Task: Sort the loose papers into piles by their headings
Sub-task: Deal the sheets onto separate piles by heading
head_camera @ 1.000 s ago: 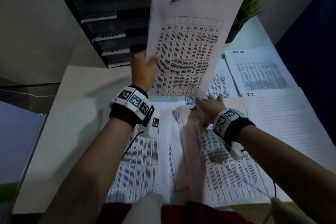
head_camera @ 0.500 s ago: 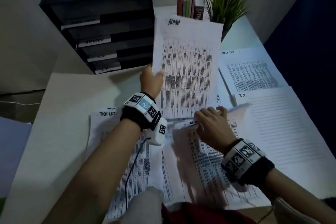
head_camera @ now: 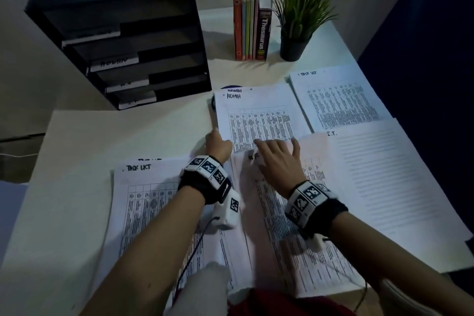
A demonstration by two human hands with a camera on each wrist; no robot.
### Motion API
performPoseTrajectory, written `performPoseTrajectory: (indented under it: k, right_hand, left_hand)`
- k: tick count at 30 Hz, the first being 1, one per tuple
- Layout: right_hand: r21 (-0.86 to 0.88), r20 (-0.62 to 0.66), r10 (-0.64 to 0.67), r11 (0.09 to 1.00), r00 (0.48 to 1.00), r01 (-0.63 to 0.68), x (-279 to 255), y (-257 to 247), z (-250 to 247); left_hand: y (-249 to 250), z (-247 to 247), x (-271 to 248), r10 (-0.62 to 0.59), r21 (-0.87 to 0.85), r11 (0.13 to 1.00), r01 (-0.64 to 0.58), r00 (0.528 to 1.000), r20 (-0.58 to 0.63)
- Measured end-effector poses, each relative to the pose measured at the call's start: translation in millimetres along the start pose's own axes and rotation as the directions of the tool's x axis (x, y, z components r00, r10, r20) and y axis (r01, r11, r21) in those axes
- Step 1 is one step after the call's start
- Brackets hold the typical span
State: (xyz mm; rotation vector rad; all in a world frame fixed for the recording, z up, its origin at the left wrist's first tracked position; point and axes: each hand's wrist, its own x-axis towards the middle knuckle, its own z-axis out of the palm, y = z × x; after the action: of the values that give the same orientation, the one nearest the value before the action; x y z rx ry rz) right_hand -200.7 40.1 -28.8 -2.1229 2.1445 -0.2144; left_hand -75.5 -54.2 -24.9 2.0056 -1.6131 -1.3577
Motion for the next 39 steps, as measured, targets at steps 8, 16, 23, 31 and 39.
performPoseTrajectory:
  k: [8,16,23,31,39]
  right_hand:
    - [-0.02,0.376,0.047,0.999,0.925,-0.043,7.2,-1.9,7.9]
    - [0.065,0.378,-0.016,0.998,0.926,-0.009,3.0,-82.8,-13.1]
    - [0.113,0.485,-0.087,0.993,0.87,0.036,-27.6,-156.3,21.4]
    - [-0.002,0.473,-0.048,0.998,0.88,0.056,-16.4,-158.3,20.5]
    - [-0.1,0.496,0.02,0.994,0.868,0.034,-5.1,-180.0,17.7]
  left_hand:
    - [-20.3,-59.3,-4.7,0.164,-0.084,0.981,-0.175,0.979,-0.122]
    - [-78.8,-147.8,-12.9,0.181,0.13,0.979,-0.159,0.967,-0.181]
    - [-134.1,-172.3,-16.6,0.219,0.378,0.901,-0.214,0.975,0.03]
    - [-166.2,-176.8,-30.0,0.414,0.534,0.774,-0.341,0.91,-0.019]
    - [-183.8,-189.8,-41.1,0.477,0.583,0.687,-0.434,0.874,0.089]
